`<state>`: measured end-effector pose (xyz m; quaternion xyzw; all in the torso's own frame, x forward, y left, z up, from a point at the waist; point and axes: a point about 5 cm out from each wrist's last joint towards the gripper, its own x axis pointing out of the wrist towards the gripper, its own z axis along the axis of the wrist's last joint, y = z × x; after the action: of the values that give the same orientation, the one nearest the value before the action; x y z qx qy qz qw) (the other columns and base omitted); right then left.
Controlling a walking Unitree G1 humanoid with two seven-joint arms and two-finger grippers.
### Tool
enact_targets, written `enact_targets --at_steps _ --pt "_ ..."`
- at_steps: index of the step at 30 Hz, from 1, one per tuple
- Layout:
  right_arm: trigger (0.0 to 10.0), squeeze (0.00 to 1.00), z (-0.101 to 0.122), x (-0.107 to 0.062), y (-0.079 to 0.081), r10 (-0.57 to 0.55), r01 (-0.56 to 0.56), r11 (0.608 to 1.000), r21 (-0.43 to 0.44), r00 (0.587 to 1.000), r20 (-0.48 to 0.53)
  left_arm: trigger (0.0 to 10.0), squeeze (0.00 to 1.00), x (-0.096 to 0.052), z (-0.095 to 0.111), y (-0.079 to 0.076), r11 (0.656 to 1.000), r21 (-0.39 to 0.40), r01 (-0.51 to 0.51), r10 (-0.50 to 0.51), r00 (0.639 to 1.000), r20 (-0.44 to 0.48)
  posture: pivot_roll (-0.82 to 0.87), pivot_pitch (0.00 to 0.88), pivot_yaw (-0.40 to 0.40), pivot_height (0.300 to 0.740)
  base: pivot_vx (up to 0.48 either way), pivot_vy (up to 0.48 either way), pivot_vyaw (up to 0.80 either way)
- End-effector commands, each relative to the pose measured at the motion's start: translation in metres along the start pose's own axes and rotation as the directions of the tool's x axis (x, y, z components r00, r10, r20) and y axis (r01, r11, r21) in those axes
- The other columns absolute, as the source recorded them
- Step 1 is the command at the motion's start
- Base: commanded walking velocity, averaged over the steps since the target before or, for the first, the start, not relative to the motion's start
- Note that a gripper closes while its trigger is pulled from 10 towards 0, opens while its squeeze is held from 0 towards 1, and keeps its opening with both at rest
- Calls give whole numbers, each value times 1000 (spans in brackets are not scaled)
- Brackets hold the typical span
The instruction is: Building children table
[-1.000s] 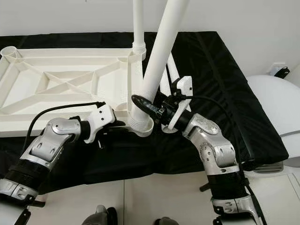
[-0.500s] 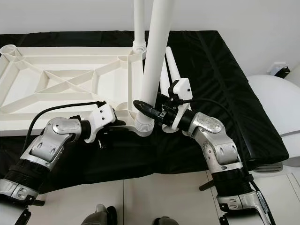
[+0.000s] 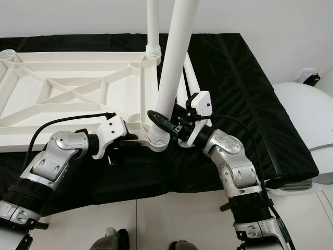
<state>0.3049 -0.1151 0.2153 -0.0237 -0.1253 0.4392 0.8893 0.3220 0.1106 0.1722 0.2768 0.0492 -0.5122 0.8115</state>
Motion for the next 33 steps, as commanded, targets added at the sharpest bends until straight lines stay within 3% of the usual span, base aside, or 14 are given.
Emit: enact_targets --at_steps 1,6,17,23,33 --pt "10000 0 -27 -7 0 -62 67 997 38 990 -126 10000 0 5 -2 -9 1000 -20 8 -8 1000 7 -24 222 -17 740 0 0 0" --pt "10000 0 -16 3 11 -186 187 982 24 981 -52 10000 0 5 -2 -10 1000 -28 6 -6 1000 10 -28 221 -22 740 0 0 0" --pt "10000 0 -5 8 33 -287 286 958 20 958 19 10000 0 5 -1 -12 1000 -30 7 -7 1000 13 -28 223 -23 740 0 0 0" --pt "10000 0 -7 0 46 -321 320 947 28 947 31 10000 0 3 0 -12 1000 -30 5 -5 1000 12 -31 229 -20 740 0 0 0" --pt "10000 0 -13 -15 45 -369 369 929 2 929 36 10000 0 3 0 -11 1000 -31 6 -6 1000 13 -35 237 -10 740 0 0 0"
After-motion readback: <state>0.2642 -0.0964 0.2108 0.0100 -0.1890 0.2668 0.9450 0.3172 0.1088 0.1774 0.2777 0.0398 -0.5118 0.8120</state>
